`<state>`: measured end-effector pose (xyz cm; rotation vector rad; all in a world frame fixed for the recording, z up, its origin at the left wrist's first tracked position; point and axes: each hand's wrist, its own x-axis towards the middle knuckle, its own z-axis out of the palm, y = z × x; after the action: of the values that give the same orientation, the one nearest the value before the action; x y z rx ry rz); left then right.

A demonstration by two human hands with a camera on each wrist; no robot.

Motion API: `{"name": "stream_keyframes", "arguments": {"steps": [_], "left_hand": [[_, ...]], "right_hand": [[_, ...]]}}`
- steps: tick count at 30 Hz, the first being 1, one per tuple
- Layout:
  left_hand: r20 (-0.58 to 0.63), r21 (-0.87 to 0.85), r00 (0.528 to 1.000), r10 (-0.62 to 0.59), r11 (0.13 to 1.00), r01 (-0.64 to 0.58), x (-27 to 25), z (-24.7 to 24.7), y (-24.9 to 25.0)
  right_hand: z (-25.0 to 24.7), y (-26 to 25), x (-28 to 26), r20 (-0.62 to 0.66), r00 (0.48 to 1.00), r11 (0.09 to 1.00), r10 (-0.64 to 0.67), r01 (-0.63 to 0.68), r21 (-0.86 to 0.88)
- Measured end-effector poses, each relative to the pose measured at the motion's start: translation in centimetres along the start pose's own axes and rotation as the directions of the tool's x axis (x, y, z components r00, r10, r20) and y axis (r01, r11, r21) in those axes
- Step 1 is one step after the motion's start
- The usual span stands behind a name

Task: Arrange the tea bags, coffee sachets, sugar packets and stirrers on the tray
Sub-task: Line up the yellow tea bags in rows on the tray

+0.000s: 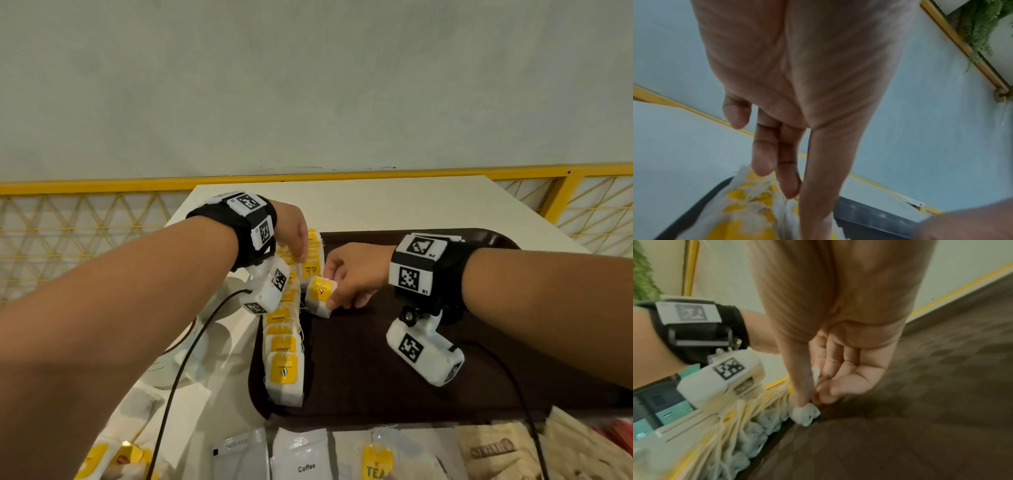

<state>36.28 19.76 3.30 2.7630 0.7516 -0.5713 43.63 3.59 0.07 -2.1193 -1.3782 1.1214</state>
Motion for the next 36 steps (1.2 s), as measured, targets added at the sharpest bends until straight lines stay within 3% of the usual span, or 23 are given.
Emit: {"name": "stream_keyframes", "arguments": {"steps": [7,13,18,22,26,32,34,36], "left_hand": [[-0.029,-0.054,1.0,-0.005,0.999,0.003,-0.7,-0.3,-0.5],[-0.045,-0.086,0.998,-0.042,0.996,0.038,-1.1,-0.6,-1.0],[-0.01,-0.103,0.998,-0.06,0.993,0.059,-1.3,-0.5,-0.8],[-0.005,-0.078,0.998,-0.058,0.995,0.057,-1.1,0.1,-0.3],[-0.023,-0.084,0.998,-0.051,0.995,0.049,-1.2,0.1,-0.2],[-0.117,-0.173,0.986,-0.121,0.98,0.099,-1.6,-0.9,-1.1],[-0.156,-0.233,0.971,-0.181,0.962,0.142,-1.3,-1.0,-1.6],[-0.185,-0.274,0.953,-0.242,0.943,0.186,-1.1,-0.8,-1.7]], "right_hand": [[0.3,-0.4,1.3,-0.154,0.986,0.979,-0.056,0.084,0.184],[0.1,-0.1,0.9,-0.18,0.984,0.971,-0.009,0.052,0.233],[0.1,0.7,0.1,-0.004,0.995,0.963,-0.104,0.101,0.25],[0.3,0.6,0.5,0.029,0.994,0.97,-0.107,0.098,0.223],[0.3,0.3,0.6,0.159,0.98,0.991,-0.121,0.109,0.08],[0.3,-0.2,0.8,0.159,0.985,0.994,-0.069,0.055,0.09],[-0.3,-0.7,1.3,0.066,0.997,0.983,-0.033,0.021,0.182],[-0.9,-0.5,2.8,-0.187,0.98,0.952,0.068,-0.008,0.307]]}}
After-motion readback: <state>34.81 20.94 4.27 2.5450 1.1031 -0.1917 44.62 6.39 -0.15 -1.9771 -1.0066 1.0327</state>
